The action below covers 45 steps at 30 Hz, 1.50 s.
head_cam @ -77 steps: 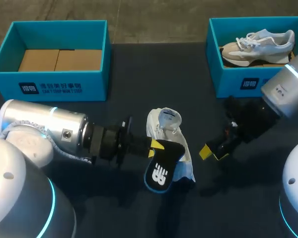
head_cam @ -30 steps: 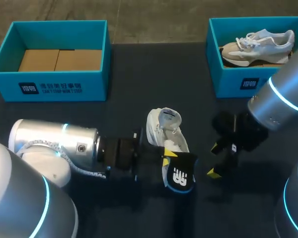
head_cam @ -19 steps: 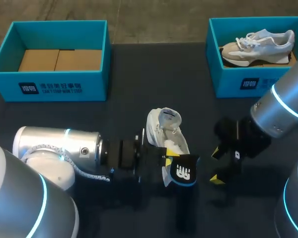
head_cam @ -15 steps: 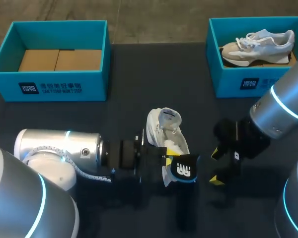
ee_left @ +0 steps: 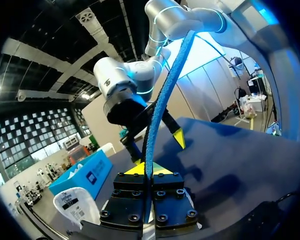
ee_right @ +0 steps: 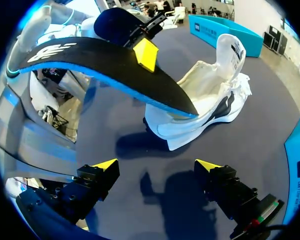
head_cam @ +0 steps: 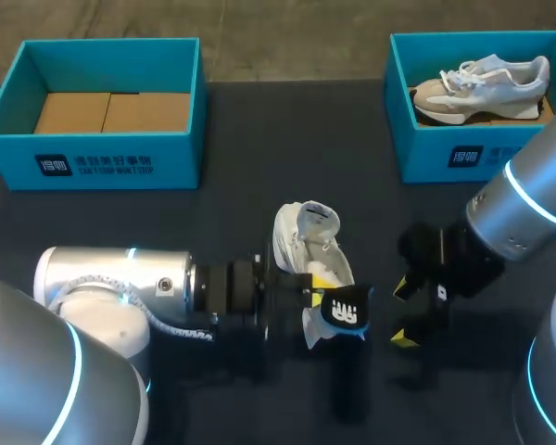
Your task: Take the shoe out of the shoebox, open the shoe tongue, remove and reinsert the insole, then place the shoe into the shoebox
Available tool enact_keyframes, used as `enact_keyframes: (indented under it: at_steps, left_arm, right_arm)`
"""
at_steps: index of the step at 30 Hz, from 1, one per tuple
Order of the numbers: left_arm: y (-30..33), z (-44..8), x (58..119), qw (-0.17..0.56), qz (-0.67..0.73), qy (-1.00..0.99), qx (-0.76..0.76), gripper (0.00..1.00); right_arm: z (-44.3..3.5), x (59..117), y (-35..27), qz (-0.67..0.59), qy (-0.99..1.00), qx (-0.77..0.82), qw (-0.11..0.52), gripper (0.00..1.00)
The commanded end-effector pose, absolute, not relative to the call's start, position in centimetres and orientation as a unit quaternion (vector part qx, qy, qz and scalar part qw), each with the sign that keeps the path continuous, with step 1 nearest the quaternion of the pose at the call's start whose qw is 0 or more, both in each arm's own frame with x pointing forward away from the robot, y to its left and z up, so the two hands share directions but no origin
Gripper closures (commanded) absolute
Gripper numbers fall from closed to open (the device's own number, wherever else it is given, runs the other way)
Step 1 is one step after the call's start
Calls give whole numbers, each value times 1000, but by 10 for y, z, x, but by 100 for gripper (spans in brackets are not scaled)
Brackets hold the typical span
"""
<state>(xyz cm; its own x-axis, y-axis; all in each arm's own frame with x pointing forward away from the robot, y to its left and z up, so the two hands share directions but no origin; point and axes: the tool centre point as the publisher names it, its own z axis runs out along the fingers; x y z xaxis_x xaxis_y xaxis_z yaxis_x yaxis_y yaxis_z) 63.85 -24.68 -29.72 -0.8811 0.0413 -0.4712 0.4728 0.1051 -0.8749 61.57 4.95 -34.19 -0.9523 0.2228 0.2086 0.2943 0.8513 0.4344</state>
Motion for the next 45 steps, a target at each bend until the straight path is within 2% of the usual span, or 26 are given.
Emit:
enact_keyframes:
  at_steps: [1, 45]
  left_arm:
    - [-253, -301, 643, 167, -643, 727, 173, 100]
    - [-249, -316, 651, 157, -621, 749, 168, 100]
  right_arm:
    - [-343, 615, 50, -236, -959, -135, 74, 0]
    - [-342, 639, 64, -221, -971, -78, 39, 0]
